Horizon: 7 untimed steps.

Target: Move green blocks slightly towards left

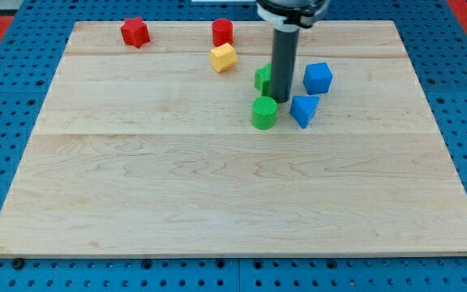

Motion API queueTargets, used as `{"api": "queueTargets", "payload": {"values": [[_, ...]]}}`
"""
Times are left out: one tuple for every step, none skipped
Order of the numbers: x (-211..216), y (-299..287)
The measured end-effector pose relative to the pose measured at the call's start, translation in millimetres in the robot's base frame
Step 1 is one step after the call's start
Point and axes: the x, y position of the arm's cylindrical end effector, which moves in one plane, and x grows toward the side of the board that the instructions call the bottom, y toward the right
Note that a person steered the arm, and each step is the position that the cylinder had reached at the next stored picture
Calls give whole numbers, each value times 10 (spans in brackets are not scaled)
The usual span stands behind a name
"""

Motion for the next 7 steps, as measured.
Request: {"api": "queueTargets", "payload": {"values": [[-129, 197], [-184, 105], [-186, 0], [-284, 32], [-432, 99], [-396, -208], [-216, -442]]}}
